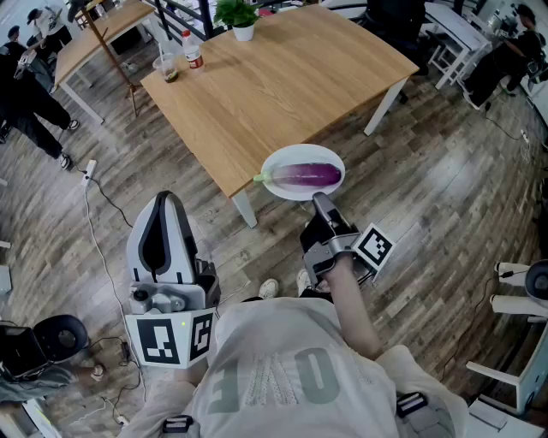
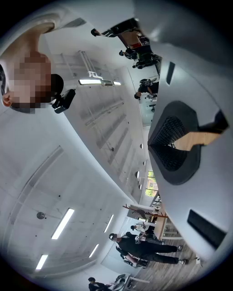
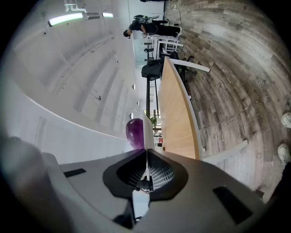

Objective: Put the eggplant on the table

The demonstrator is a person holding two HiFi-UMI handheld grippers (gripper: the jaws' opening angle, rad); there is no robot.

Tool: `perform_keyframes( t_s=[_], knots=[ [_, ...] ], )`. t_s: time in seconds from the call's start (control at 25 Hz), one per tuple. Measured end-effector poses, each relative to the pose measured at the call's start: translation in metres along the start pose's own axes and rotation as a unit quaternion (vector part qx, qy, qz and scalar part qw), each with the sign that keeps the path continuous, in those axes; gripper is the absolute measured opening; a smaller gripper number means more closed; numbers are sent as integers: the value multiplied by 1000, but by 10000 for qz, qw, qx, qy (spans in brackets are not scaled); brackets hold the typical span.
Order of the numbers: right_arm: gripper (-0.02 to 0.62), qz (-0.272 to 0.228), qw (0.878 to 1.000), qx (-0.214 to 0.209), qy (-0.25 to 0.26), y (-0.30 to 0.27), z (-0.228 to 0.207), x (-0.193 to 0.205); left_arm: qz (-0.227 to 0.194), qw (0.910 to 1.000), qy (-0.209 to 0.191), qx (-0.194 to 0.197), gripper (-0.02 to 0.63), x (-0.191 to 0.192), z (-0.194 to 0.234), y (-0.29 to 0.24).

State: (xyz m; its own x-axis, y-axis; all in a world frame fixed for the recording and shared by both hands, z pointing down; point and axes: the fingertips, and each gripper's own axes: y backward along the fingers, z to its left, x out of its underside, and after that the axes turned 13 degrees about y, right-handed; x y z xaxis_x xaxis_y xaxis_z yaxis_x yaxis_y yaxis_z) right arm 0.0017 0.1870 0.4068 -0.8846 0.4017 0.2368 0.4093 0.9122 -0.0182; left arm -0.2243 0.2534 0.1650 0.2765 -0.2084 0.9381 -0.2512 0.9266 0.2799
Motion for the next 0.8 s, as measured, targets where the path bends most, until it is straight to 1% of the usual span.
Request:
perform_keyframes(
  t_s=[0.16, 0.36, 0.52, 0.6, 0.68, 0.72, 0.8],
  knots=[
    [26, -75, 10000, 7, 56, 0, -3, -13, -23, 10000, -4, 56, 9, 3, -7, -9],
    [26, -125, 9998, -11, 168, 4, -8, -31, 53, 9999, -9, 161, 9, 15, -27, -21],
    [26, -159, 9998, -41, 109, 4, -13, -48, 138, 9997, -21, 175, 9, 26, -42, -35],
    [26, -145, 9999, -40, 69, 5, -18, -62, 204, 9998, 90, 14, 9, 38, -52, -46],
    [26, -121, 9999, -37, 76, 6, -22, -73, 310, 9989, 307, -177, 8, 63, -59, -58],
    [26, -105, 9999, -41, 83, 5, -24, -78, 404, 9983, 360, -211, 9, 78, -63, -65],
    [26, -57, 9999, -62, 85, 2, -26, -83, 584, 9979, 225, -149, 9, 101, -77, -81]
  ],
)
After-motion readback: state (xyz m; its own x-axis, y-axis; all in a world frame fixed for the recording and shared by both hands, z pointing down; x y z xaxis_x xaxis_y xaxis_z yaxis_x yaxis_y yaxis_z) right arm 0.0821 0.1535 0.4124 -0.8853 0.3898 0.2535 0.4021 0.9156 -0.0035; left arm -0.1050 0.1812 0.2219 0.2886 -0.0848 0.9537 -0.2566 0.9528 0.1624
